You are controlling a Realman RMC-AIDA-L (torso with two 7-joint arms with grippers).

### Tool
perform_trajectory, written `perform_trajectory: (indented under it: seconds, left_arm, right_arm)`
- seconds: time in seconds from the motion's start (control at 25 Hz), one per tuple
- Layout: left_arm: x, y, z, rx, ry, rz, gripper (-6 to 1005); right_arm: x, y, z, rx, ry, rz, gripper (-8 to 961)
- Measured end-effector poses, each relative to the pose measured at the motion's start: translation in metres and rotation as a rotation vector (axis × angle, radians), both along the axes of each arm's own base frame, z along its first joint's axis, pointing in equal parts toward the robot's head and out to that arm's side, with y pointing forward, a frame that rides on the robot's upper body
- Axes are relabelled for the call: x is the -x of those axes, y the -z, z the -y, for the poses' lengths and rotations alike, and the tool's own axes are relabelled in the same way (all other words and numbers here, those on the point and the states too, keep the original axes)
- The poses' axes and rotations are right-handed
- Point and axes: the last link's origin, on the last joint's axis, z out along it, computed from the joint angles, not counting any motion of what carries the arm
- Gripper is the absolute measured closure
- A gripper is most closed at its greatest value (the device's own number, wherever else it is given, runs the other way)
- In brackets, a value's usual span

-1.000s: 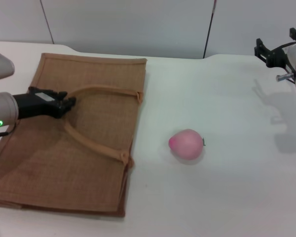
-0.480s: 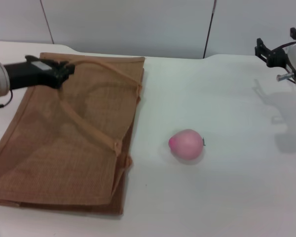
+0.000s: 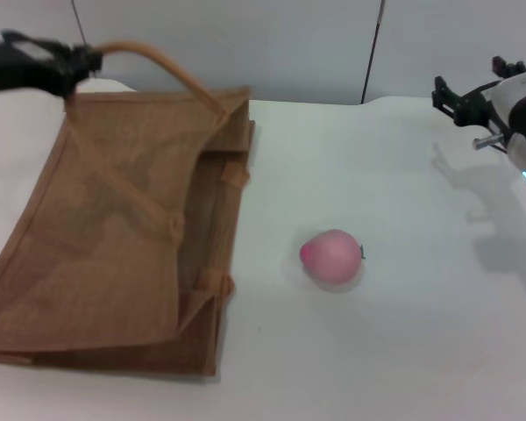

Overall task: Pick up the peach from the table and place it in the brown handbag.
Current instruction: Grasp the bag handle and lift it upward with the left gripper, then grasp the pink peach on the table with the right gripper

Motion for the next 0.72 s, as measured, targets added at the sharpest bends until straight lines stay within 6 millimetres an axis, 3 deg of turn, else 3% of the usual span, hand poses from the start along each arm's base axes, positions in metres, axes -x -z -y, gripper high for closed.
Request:
perform_trajectory:
  seconds: [0.36,0.72]
  left_arm:
    - [-0.05,-0.043,-0.001,-0.073,0.099,-0.13,877]
    - [-0.082,-0.044,-0.006,-0.06,0.178,-0.171,877]
  right_arm:
    - [0.001,0.007,0.004,0.038,-0.013,0.03,62]
    - [0.03,0.033,0.014,0.19,-0.073,0.079,61]
